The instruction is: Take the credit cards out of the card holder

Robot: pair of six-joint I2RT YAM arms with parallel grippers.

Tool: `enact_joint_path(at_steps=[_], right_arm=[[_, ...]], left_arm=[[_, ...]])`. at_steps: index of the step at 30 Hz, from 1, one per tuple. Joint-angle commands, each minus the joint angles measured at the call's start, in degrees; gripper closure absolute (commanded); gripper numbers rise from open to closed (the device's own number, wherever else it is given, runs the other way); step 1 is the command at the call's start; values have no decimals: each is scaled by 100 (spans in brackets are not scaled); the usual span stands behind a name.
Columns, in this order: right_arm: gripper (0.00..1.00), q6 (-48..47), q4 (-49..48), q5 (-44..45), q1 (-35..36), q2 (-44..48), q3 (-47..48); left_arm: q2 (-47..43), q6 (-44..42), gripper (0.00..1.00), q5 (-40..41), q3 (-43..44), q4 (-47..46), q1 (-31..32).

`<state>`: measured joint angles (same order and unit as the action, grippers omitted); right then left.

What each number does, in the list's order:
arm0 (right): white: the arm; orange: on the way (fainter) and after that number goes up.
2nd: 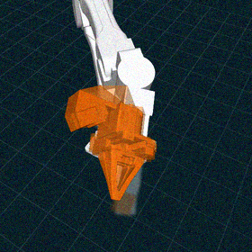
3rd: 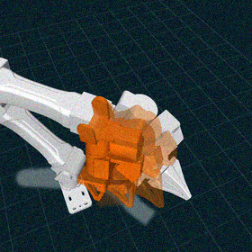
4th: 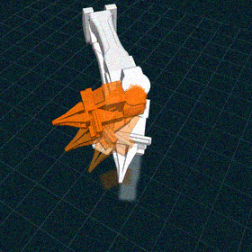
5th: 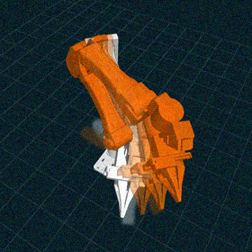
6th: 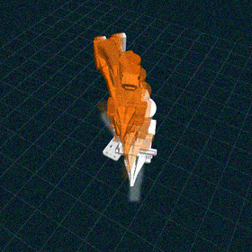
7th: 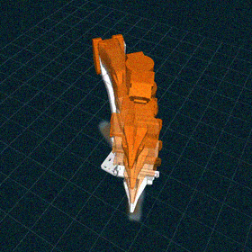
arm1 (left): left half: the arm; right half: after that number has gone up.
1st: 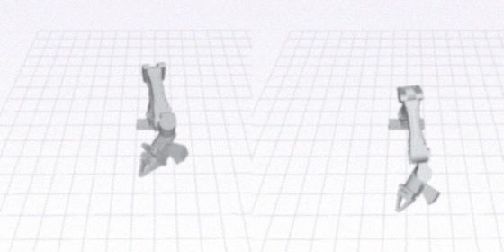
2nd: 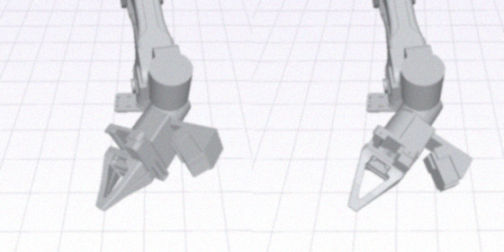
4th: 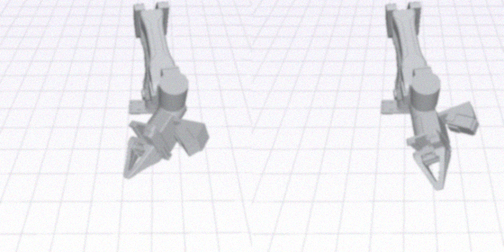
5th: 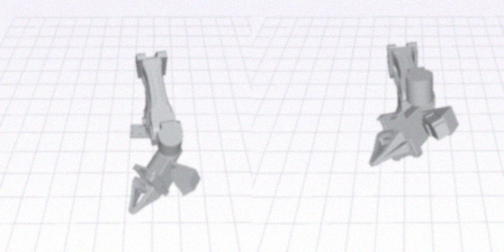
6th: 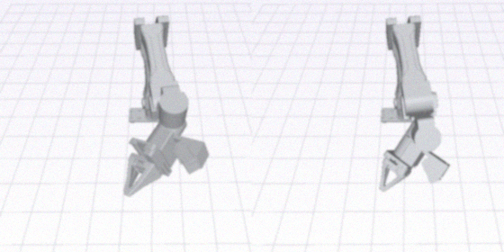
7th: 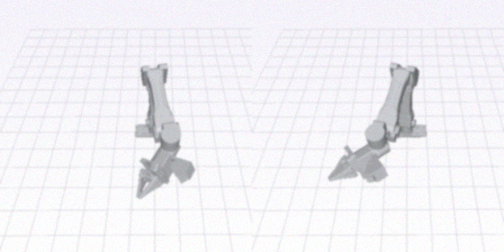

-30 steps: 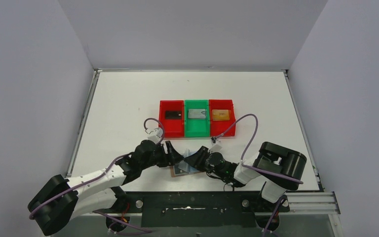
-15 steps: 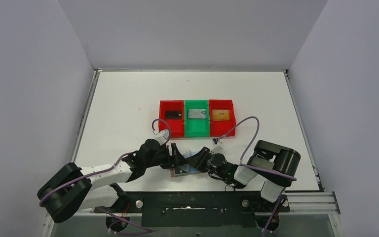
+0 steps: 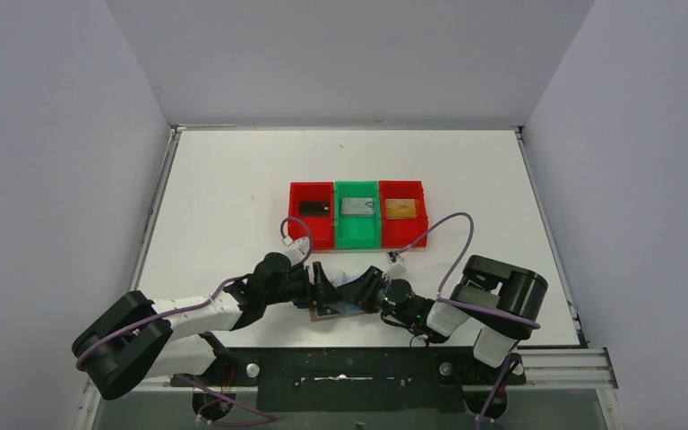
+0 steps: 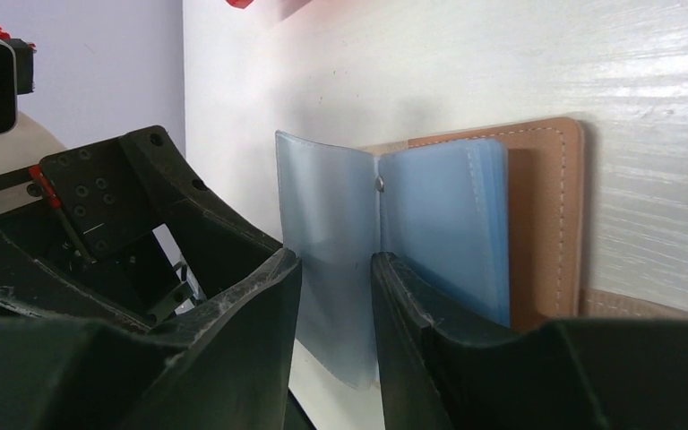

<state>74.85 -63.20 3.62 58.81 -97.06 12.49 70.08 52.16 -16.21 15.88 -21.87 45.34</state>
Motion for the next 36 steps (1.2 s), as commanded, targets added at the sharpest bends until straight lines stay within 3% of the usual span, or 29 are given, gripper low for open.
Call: enact_joint_path(at_steps=[1, 11, 24, 28, 32, 36], right_arm=[[64, -102, -206, 143, -36, 322, -39], [53, -203, 1164, 780, 123, 1248, -24], [47, 675, 6004, 3230, 649, 4124, 230], [47, 638, 6589, 3518, 692, 4968, 114], [47, 388, 6726, 3595, 711, 5567, -5], [47, 125, 6685, 3559, 708, 5732, 68]], left_arm=[[-8, -23, 41, -393, 68, -622, 25], [292, -259, 44, -678, 426, -632, 18], [1476, -191, 44, -1042, 1173, -1244, 157], [1677, -274, 46, -950, 1313, -1059, 255], [1132, -272, 46, -422, 1131, -854, 265], [503, -561, 43, 124, 1221, 104, 264]])
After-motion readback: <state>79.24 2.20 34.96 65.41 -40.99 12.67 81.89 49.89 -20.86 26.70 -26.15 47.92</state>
